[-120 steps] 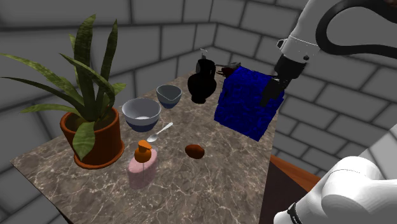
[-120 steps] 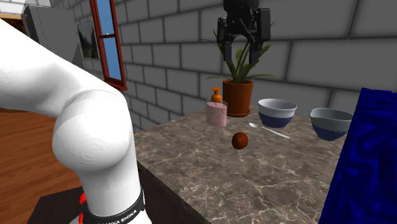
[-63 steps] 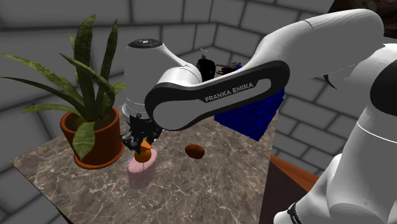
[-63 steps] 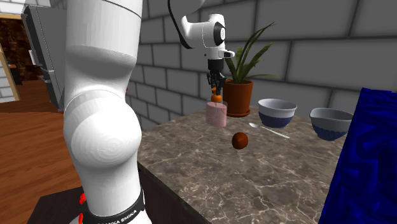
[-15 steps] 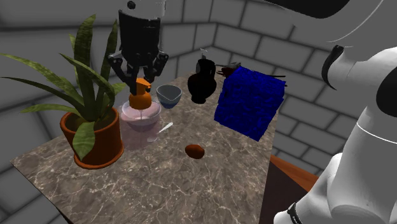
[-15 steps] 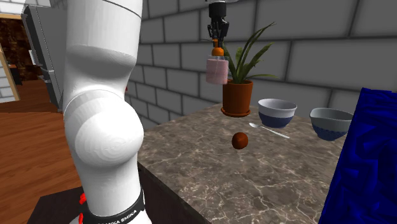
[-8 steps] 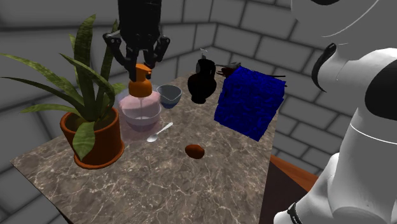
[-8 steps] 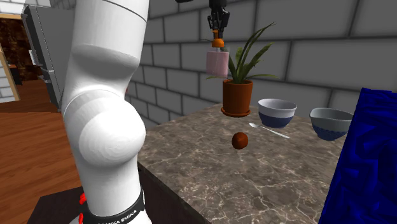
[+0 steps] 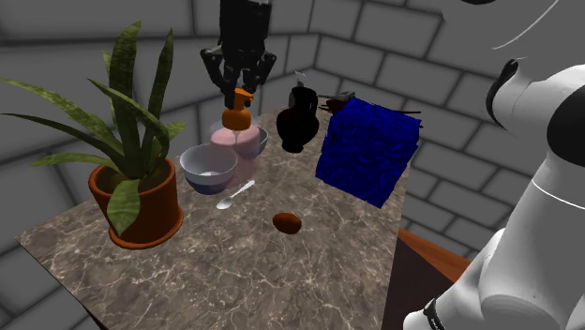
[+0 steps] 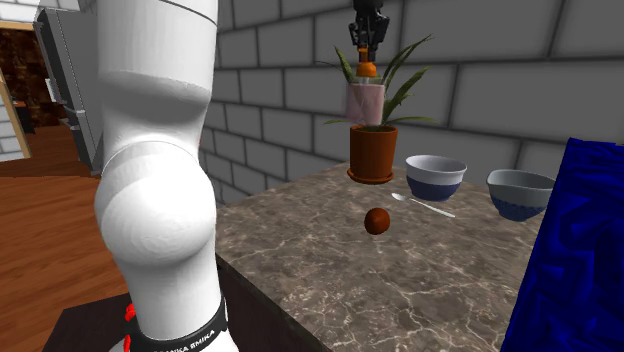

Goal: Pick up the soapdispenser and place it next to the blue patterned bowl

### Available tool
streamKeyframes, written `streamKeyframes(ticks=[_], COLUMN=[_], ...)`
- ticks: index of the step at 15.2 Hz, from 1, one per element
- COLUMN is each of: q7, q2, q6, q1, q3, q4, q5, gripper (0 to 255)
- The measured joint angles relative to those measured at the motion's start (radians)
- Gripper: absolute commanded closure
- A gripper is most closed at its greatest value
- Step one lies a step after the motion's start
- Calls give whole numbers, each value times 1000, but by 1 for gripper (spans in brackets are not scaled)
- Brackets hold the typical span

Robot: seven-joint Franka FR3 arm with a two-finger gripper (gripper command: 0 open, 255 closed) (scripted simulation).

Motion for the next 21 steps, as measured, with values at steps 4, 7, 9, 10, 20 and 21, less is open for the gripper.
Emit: streamKeyframes(ticks=[4,7,9,10,20,21], q7=[-90,-167,-209,-234,-432,-454], q2=[-38,-43,-42,-35,31,41], q6=[42,53,67,73,100,105], q1=[-68,-117,-143,-158,-276,-289], q3=[-34,-64,-81,-91,-170,-178], q4=[-71,-83,-94,-93,-53,-46], q5=[30,42,46,46,50,50], gripper=[255,255,255,255,255,255])
